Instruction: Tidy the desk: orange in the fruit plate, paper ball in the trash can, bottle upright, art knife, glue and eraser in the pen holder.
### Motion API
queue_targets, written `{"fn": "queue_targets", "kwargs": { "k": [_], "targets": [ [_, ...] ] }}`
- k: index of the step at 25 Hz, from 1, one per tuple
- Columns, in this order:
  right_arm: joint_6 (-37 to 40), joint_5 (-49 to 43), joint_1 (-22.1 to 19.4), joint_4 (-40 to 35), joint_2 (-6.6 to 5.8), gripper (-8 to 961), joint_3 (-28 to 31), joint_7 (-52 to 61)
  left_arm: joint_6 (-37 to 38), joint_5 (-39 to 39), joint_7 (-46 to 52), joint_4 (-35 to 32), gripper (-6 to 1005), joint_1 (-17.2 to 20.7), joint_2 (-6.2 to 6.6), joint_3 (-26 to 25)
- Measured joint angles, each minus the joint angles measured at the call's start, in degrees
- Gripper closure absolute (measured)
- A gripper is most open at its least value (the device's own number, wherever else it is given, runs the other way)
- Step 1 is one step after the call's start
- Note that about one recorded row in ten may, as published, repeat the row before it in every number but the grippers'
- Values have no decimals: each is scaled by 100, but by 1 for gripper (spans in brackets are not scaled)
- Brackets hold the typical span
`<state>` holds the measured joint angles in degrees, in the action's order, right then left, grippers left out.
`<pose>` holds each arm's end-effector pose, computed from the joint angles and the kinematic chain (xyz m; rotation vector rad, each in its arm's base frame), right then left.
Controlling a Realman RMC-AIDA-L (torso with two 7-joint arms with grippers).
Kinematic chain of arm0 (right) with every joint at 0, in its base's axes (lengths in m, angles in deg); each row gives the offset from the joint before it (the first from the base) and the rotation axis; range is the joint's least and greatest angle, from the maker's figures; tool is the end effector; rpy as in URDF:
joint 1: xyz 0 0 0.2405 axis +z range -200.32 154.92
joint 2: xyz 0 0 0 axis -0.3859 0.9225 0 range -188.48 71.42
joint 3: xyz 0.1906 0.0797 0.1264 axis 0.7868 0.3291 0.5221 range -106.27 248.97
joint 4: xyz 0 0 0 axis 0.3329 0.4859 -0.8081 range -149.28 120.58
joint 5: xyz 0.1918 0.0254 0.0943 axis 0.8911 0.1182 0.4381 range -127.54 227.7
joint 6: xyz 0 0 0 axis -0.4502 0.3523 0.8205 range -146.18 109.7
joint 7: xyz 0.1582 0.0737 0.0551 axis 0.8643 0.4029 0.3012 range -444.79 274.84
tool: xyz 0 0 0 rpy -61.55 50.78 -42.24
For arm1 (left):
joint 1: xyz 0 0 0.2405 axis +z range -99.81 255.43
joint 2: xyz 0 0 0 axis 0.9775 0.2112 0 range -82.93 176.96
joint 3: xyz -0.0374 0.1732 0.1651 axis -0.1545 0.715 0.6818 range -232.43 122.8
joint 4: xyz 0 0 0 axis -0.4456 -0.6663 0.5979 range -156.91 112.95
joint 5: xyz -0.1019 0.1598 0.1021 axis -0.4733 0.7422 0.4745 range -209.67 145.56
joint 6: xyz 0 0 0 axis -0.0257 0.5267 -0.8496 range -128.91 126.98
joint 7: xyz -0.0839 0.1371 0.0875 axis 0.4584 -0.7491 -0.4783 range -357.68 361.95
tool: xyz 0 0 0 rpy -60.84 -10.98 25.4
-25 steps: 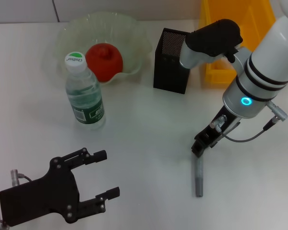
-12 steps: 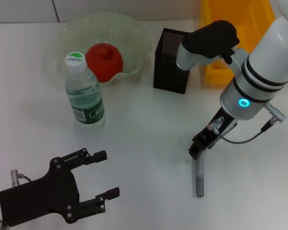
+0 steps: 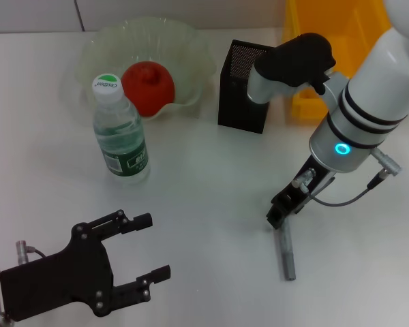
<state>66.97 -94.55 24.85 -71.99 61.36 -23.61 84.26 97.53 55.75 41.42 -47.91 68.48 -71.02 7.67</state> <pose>0.1709 0.3431 -0.1041 -2.5150 1.2261 -0.7608 -0.2741 0.2093 -0.0570 -2.6451 -0.1941 -0.9825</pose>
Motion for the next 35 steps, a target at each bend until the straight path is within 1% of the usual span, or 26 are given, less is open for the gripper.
{"fn": "queue_targets", "kwargs": {
  "k": [6, 12, 17, 20, 21, 22, 23, 24, 25, 26, 27, 29, 30, 31, 32, 34, 35],
  "targets": [
    [-61, 12, 20, 55, -1, 498, -91, 7, -5, 0, 0, 0, 263, -7, 0, 0],
    [-22, 17, 48, -10, 0, 512, -352, 7, -13, -1, 0, 3, 263, -8, -4, 1],
    [24, -10, 63, -49, -3, 719, -398, -29, -23, -1, -3, 54, 263, -50, -17, 38],
    [35, -16, 29, -157, -14, 775, -395, -49, -22, -1, -4, 60, 263, -60, -18, 42],
    [66, -18, -15, -277, -19, 793, -377, -52, -16, 0, -5, 61, 263, -60, -18, 41],
    [166, -28, -141, -672, -40, 812, -261, -57, 6, -1, -6, 61, 263, -63, -18, 42],
    [166, -28, -141, -672, -40, 812, -261, -57, 6, -1, -6, 61, 263, -63, -18, 42],
    [262, -46, -234, -952, -48, 811, -146, -68, 10, -1, -7, 58, 263, -65, -18, 41],
    [395, -88, -446, -1620, -63, 811, 215, -147, 22, -1, -7, 49, 263, -75, -16, 42],
    [454, -44, -744, -2474, -67, 811, 794, -379, 24, -1, -8, 50, 263, -84, -18, 44],
    [454, -44, -744, -2474, -67, 811, 794, -379, 25, -1, -8, 53, 263, -87, -17, 44],
    [299, 283, -1103, -3194, -53, 810, 1351, -766, 26, -1, -9, 57, 263, -94, -18, 44],
    [78, 577, -1343, -3517, -45, 810, 1591, -1048, 28, 0, -8, 63, 263, -105, -22, 45],
    [-626, 1345, -1884, -3953, -41, 811, 1935, -1770, 28, 0, -5, 63, 263, -115, -25, 48],
    [-626, 1345, -1884, -3953, -41, 812, 1935, -1770, 29, 0, 3, 64, 263, -125, -26, 53],
    [-1606, 2366, -2393, -3943, -45, 814, 2019, -2784, 10, -1, 20, 68, 263, -149, -28, 59],
    [-2130, 3033, -2611, -3788, -47, 815, 1999, -3510, -11, -1, 25, 74, 263, -160, -31, 61]
  ]
}}
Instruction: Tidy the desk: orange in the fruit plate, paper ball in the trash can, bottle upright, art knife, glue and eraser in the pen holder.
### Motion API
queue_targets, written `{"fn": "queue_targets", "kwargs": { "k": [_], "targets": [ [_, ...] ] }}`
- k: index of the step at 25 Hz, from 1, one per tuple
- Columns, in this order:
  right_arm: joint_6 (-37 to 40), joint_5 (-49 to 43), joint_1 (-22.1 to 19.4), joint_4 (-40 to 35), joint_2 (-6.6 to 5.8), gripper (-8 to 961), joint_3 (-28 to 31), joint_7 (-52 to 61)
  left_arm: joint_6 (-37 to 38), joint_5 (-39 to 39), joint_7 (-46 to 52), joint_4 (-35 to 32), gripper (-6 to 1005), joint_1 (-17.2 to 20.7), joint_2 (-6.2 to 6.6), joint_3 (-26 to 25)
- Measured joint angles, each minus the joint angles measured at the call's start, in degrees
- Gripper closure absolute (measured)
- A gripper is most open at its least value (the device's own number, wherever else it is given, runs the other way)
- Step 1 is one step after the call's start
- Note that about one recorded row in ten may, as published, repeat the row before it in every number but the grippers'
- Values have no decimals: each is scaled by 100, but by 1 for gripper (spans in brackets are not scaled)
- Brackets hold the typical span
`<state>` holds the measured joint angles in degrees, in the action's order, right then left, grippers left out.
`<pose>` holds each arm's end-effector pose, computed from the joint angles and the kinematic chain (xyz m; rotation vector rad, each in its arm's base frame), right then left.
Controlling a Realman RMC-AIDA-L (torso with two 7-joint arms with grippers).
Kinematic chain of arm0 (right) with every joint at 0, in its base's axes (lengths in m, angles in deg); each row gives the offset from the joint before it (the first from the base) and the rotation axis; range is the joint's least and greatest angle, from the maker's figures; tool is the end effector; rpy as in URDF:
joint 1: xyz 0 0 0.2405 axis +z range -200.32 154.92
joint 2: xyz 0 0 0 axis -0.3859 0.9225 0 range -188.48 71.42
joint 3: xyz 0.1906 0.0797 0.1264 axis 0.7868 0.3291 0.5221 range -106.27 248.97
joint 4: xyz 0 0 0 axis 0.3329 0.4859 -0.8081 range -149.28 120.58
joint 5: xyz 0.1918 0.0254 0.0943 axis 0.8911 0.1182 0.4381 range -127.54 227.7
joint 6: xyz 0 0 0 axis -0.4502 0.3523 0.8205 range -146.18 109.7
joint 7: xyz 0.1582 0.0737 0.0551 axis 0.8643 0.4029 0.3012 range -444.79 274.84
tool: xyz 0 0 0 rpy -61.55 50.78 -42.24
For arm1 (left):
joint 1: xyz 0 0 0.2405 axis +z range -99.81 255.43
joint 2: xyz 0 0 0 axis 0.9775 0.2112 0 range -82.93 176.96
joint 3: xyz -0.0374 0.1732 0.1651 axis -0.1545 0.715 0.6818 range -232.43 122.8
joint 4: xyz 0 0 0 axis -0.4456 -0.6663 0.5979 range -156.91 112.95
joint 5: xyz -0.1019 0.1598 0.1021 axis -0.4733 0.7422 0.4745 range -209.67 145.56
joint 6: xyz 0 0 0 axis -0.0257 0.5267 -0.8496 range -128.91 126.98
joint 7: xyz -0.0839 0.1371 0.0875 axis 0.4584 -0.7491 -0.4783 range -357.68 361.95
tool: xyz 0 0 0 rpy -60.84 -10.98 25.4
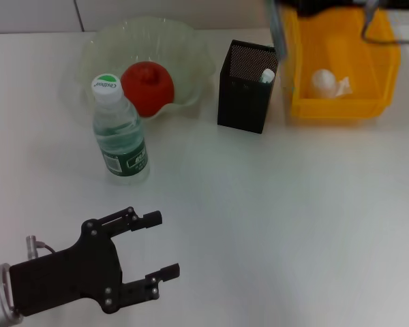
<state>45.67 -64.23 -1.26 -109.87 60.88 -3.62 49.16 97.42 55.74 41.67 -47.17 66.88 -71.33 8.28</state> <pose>0.0771 0.3842 0.0444 -2.4358 0.5556 0.5932 -0.2671 0.2136 -0.0617 -2.6644 -0.1819 -1.0029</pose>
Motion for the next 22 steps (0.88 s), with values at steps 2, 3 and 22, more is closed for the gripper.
{"fn": "queue_targets", "kwargs": {
  "k": [2, 3, 22],
  "targets": [
    [-744, 1529, -243, 672, -2, 816, -39, -1700, -13, 1, -2, 11, 263, -6, -2, 1],
    [-927, 2205, -243, 1105, -1, 816, -36, -2510, -28, 0, -11, 42, 263, -28, -3, 1],
    [-379, 6092, 1234, 7033, 19, 817, 224, -8659, 9, 0, 29, 57, 263, -177, -4, 69]
  ]
}}
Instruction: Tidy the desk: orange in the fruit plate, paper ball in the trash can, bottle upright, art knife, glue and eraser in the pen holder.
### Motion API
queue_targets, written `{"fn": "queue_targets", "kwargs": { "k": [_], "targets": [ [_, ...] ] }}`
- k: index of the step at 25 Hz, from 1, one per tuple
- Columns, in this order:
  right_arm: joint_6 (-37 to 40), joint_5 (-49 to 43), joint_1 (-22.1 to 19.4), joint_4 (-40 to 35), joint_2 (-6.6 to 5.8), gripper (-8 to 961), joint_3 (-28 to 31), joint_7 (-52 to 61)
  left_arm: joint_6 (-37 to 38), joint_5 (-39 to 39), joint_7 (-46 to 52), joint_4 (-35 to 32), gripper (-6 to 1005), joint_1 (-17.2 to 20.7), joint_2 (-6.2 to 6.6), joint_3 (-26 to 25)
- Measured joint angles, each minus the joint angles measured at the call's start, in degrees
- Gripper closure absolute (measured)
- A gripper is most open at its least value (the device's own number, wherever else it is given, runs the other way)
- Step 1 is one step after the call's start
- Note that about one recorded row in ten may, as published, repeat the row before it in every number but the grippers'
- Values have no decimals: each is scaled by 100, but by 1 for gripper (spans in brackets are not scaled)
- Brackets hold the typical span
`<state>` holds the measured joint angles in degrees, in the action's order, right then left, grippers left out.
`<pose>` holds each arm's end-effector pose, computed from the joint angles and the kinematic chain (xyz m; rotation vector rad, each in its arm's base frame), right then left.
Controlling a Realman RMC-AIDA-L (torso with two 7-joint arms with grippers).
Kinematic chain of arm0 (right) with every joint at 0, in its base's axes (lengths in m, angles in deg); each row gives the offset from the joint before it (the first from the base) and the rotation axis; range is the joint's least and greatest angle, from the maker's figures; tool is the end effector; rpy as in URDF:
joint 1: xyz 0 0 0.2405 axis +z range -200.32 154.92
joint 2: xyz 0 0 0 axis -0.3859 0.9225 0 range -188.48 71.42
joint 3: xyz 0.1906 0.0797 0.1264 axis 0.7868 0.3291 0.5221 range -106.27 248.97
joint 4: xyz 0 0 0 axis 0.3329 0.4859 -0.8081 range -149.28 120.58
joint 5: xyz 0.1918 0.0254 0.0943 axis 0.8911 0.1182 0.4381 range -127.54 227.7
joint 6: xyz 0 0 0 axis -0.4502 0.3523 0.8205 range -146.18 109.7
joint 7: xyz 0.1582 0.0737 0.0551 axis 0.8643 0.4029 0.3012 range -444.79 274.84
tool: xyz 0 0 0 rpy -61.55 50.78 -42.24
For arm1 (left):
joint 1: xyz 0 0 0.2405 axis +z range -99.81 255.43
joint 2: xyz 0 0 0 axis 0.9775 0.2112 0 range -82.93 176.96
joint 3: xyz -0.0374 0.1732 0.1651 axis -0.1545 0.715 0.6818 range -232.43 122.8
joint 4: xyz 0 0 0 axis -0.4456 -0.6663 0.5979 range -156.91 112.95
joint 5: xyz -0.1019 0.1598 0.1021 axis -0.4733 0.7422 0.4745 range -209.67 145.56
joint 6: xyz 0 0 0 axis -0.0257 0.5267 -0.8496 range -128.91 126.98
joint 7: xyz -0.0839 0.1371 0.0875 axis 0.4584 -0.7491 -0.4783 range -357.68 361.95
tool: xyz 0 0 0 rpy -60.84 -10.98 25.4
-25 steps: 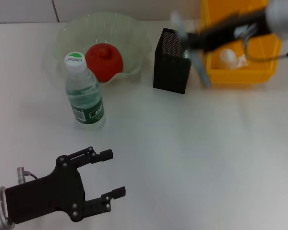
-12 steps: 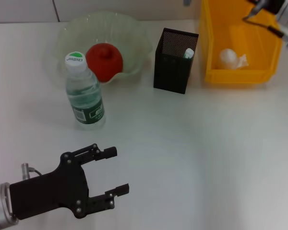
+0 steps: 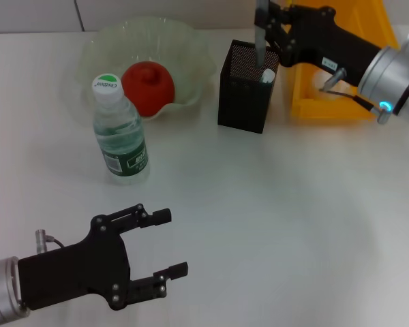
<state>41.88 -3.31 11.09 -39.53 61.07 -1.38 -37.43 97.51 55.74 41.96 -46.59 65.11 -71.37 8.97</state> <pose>0.1870 0.4187 -0.0463 -2.2279 0.3541 0.8959 -0.2601 0.2185 -0.0646 -2.6887 -0.1592 -1.0205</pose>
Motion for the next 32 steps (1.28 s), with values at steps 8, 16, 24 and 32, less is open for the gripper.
{"fn": "queue_targets", "kwargs": {
  "k": [8, 16, 24, 32],
  "targets": [
    [493, 475, -137, 493, 11, 751, -2, -595, -22, 1, -1, 0, 263, -25, -9, 12],
    [2421, 432, -1006, 440, -87, 538, -7, -219, 18, 0, 9, 0, 263, -81, -4, -22],
    [4041, -1525, -2269, 236, -649, 206, 157, 128, 2, 61, 342, -32, 263, -239, 49, -2],
    [4074, -3315, -2368, 125, -485, 112, 845, -83, -20, 697, 836, -59, 263, -512, 97, -50]
  ]
}}
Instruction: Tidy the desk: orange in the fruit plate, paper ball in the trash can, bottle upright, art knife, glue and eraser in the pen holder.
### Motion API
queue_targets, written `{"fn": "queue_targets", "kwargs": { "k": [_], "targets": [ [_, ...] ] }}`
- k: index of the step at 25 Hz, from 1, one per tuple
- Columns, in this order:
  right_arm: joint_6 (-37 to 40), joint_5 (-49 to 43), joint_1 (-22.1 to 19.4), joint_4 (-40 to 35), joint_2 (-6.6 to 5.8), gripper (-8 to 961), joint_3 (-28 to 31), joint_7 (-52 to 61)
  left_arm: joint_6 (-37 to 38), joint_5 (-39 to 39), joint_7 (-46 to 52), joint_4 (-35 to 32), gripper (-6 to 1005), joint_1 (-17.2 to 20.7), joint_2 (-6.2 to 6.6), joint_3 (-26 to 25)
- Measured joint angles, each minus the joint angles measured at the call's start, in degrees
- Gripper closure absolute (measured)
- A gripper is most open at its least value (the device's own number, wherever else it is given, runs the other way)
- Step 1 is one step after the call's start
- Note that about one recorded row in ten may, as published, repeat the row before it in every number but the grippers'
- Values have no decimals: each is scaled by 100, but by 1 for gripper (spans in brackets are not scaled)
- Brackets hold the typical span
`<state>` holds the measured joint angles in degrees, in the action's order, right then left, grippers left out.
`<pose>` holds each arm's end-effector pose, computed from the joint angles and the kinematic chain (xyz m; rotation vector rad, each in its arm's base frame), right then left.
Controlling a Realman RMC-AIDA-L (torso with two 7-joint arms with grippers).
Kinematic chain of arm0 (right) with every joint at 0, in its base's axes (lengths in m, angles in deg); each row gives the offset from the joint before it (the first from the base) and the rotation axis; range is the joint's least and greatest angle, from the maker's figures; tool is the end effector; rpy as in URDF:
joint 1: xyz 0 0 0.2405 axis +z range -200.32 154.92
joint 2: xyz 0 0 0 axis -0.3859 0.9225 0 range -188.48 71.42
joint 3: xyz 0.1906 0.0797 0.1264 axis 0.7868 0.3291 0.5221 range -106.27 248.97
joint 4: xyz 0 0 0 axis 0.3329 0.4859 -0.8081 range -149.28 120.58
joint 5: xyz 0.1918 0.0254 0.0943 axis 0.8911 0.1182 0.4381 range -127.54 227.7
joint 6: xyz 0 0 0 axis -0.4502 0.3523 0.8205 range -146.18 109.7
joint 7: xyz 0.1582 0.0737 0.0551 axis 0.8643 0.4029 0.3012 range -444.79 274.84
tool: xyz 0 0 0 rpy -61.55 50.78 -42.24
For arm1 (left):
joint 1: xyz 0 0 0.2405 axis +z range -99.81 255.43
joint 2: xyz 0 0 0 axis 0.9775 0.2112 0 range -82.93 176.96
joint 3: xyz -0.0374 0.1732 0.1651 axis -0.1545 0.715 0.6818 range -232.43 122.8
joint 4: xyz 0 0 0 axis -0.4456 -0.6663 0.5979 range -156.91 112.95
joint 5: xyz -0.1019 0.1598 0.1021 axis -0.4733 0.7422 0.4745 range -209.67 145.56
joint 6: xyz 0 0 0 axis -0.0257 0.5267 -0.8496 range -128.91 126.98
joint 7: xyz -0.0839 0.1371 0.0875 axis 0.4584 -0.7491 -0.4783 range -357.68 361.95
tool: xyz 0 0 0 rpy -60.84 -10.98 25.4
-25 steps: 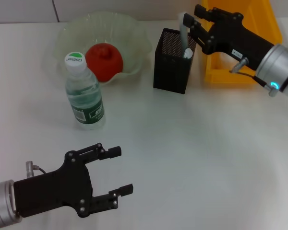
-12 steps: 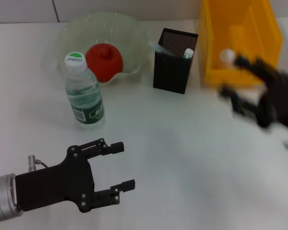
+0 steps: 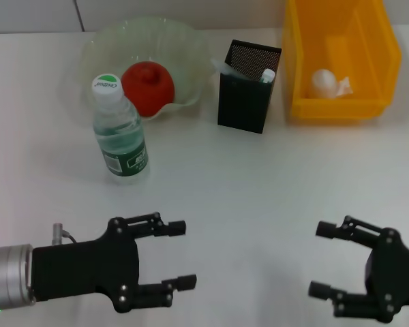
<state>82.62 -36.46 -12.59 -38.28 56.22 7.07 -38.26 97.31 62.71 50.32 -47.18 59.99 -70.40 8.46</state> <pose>0.2818 0.2054 -0.0423 -2.6969 0.3612 1.0221 -0.2540 0.2296 -0.0692 -2.8674 -0.2239 -0.9656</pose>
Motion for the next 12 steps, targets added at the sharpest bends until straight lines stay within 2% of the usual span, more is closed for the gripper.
{"fn": "queue_targets", "kwargs": {
  "k": [1, 3, 12],
  "targets": [
    [1, -113, -13, -79, 80, 112, -7, -77, -12, 82, 69, -4, 263, -32, 4, 0],
    [0, -187, 2, -110, 121, 112, 6, -82, -12, 82, 69, -4, 263, -32, 4, 0],
    [-6, -201, 50, -114, 200, 112, 22, -82, -20, 110, 75, -55, 263, -14, -14, -61]
  ]
}}
